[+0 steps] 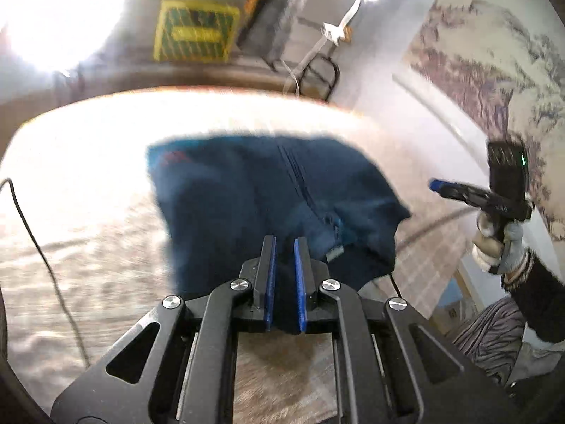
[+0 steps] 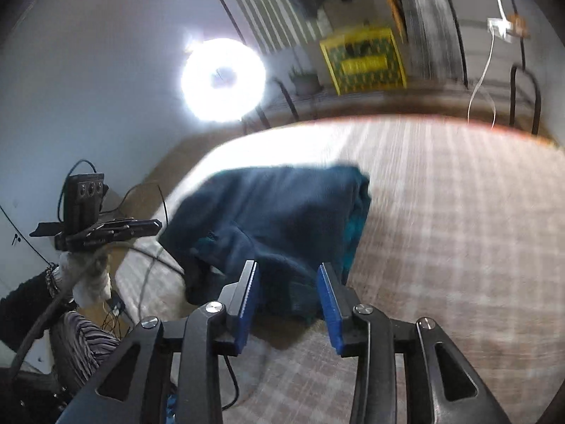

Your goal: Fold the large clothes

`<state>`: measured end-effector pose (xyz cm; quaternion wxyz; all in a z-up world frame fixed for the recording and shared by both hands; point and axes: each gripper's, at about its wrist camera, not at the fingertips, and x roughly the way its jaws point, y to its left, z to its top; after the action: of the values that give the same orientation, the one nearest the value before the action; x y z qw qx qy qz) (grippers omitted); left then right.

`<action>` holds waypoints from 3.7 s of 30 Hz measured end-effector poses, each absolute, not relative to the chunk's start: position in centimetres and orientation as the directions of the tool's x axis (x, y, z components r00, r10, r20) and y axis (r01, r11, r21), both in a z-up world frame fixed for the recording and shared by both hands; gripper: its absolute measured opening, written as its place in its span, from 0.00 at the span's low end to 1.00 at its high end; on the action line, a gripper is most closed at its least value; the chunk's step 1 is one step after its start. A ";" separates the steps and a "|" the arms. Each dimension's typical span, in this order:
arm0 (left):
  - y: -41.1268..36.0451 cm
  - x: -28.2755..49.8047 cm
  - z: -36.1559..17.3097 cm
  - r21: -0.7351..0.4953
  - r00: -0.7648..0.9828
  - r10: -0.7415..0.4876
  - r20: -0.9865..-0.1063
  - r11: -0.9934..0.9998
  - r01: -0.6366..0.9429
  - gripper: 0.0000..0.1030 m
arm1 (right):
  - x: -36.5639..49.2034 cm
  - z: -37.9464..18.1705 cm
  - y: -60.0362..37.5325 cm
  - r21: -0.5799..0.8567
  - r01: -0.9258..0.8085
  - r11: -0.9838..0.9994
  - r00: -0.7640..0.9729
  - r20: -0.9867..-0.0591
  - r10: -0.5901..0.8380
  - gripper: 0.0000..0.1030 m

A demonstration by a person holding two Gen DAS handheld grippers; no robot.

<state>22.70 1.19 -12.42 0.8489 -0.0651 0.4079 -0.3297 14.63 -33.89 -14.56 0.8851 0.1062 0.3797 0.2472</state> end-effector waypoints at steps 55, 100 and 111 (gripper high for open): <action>-0.3 30.7 -22.7 -0.343 0.459 -0.451 -0.765 0.889 0.303 0.73 | 23.8 -22.3 -25.5 0.087 -0.350 0.933 0.626 -0.719 0.302 0.38; -3.5 31.3 -17.9 -0.689 0.262 -0.730 -0.631 0.683 0.243 0.41 | 21.2 -17.8 -30.4 0.440 -0.284 0.852 0.467 -0.713 0.523 0.41; -20.6 35.4 -14.2 -0.711 0.194 -0.813 -0.549 0.576 0.403 0.41 | 18.7 -11.2 -42.8 0.269 -0.178 0.947 0.585 -0.745 0.321 0.40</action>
<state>35.38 -20.57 -14.15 0.7432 -0.2111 0.4853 -0.4093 18.71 -42.77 -11.25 0.8863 0.0826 0.4334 0.1409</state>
